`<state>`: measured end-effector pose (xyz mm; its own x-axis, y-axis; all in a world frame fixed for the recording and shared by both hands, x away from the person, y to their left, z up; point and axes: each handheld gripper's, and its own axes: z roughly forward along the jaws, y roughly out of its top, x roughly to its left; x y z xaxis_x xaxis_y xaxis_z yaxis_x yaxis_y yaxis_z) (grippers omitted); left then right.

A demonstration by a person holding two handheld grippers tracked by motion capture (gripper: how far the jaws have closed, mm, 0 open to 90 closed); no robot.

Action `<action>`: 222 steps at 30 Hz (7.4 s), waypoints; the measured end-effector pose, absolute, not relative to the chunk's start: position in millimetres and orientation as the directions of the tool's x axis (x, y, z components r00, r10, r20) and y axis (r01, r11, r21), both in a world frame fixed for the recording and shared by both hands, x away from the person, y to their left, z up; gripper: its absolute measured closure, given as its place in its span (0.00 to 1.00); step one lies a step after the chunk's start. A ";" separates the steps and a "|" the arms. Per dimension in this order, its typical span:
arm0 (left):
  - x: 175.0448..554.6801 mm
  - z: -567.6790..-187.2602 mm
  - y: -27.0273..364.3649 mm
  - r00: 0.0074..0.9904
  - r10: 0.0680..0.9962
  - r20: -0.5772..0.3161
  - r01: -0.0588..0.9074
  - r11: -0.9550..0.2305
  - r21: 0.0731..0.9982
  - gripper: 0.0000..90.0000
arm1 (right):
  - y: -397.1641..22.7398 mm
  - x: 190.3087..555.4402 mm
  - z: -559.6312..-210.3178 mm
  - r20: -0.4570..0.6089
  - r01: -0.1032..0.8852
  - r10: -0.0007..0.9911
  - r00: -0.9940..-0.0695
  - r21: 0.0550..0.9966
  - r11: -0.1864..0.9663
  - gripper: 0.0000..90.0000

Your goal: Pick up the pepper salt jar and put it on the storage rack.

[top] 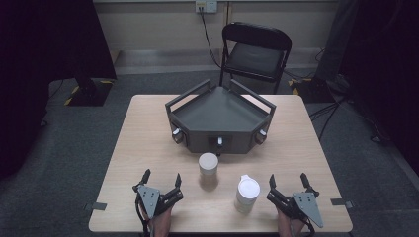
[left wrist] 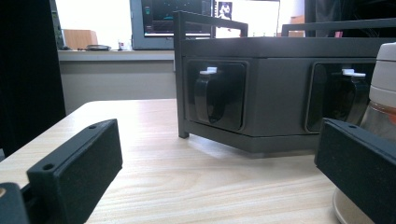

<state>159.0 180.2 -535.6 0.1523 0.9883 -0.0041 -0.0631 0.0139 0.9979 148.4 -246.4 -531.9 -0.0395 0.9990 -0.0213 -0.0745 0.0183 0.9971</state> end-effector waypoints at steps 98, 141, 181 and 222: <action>183.9 -466.3 149.3 0.498 0.867 0.005 -0.064 0.031 0.997 0.00 | -244.3 147.4 -531.8 -0.020 -0.074 0.999 -0.029 0.997 0.018 0.01; 207.6 -481.4 124.9 0.469 0.883 -0.016 0.065 -0.017 0.998 0.33 | -244.4 147.3 -531.7 -0.020 -0.074 0.999 -0.030 0.997 0.018 0.01; 203.5 -470.6 129.6 0.452 0.892 -0.013 0.057 -0.014 0.998 0.38 | -244.0 147.3 -531.8 -0.019 -0.074 0.999 -0.028 0.997 0.017 0.01; 206.0 -438.1 145.6 0.503 0.864 0.005 0.003 -0.007 1.000 0.38 | -244.3 147.3 -531.7 -0.020 -0.074 0.999 -0.030 0.997 0.017 0.01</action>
